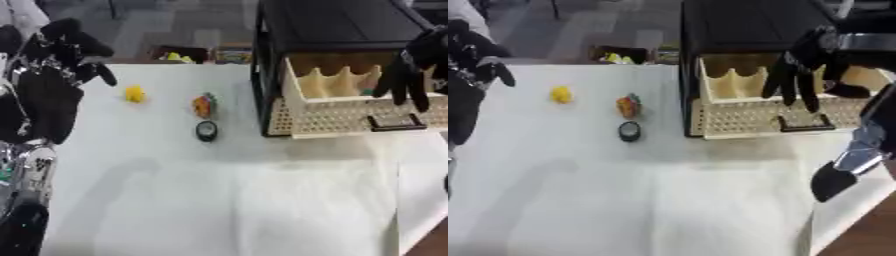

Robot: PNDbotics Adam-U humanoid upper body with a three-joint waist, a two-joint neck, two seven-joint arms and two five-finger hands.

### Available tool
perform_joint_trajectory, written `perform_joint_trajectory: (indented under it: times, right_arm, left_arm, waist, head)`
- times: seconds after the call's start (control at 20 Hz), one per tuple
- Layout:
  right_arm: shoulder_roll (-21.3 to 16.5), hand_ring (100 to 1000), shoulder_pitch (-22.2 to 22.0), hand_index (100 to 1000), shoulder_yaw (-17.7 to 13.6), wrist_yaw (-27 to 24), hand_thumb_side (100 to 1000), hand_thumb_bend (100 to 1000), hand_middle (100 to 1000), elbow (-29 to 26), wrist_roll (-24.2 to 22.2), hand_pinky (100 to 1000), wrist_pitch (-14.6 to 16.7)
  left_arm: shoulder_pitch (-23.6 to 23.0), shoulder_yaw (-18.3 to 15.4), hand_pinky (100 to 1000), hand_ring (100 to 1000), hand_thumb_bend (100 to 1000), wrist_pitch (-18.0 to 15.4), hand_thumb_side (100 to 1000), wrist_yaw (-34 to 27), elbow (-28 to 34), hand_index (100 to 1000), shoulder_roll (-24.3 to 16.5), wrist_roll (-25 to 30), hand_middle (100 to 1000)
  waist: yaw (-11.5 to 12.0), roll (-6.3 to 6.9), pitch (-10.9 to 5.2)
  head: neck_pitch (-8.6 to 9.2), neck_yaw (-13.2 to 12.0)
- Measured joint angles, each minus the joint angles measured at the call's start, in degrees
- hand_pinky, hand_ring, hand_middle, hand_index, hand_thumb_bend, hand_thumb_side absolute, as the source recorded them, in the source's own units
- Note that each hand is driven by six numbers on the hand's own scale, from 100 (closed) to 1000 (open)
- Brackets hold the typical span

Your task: Pick up objects from table and place into drawer.

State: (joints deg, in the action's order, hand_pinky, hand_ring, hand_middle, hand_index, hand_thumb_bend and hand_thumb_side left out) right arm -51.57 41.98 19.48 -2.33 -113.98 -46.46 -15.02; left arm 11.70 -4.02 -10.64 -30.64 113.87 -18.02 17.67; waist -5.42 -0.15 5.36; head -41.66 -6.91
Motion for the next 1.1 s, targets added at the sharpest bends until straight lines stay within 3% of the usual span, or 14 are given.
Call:
perform_joint_trajectory:
  times: [0.05, 0.1, 0.15, 0.35, 1.0, 1.1]
  right_arm:
    - [-0.01, 481, -0.26, 743, 0.02, -0.19, 373, 997, 542, 0.00, -0.27, 100, -0.21]
    - [-0.03, 481, -0.76, 743, 0.10, -0.40, 373, 997, 542, 0.00, -0.70, 100, -0.39]
    - [-0.04, 496, -1.34, 746, 0.16, -0.61, 325, 942, 553, 0.00, -1.20, 100, -0.51]
    - [-0.11, 530, -3.39, 757, 0.01, -1.23, 263, 870, 592, 0.00, -3.36, 100, -0.49]
    - [-0.49, 538, -7.78, 716, -0.07, -1.18, 229, 829, 600, 0.00, -4.79, 100, -2.21]
    - [-0.50, 546, -8.20, 723, -0.04, -0.72, 194, 787, 608, 0.00, -4.68, 100, -2.59]
  left_arm:
    - [0.00, 0.00, 486, 679, 100, 0.02, 1000, 0.00, 0.00, 788, 0.00, -0.01, 613]
    - [0.00, 0.00, 486, 679, 100, 0.04, 1000, 0.00, 0.00, 788, 0.00, -0.03, 613]
    - [0.00, 0.00, 486, 679, 100, 0.05, 1000, 0.00, 0.00, 787, 0.00, -0.04, 613]
    - [-0.01, -0.01, 486, 679, 100, 0.15, 1000, 0.03, 0.00, 787, 0.00, -0.08, 613]
    - [-0.08, -0.02, 485, 678, 100, 0.31, 1000, 0.67, 0.00, 786, 0.36, 0.21, 611]
    - [-0.11, -0.02, 485, 678, 100, 0.38, 1000, 0.97, 0.00, 786, 0.51, 0.35, 611]
  waist:
    - [0.00, 0.00, 0.00]
    - [0.00, 0.00, 0.00]
    - [0.00, 0.00, 0.00]
    - [-0.18, 0.01, 0.00]
    - [-0.43, 0.47, 0.37]
    - [-0.45, 0.51, 0.42]
  head:
    - [0.04, -0.01]
    - [0.22, -0.01]
    - [0.41, -0.02]
    - [0.81, -0.03]
    - [0.97, 0.01]
    - [0.97, 0.03]
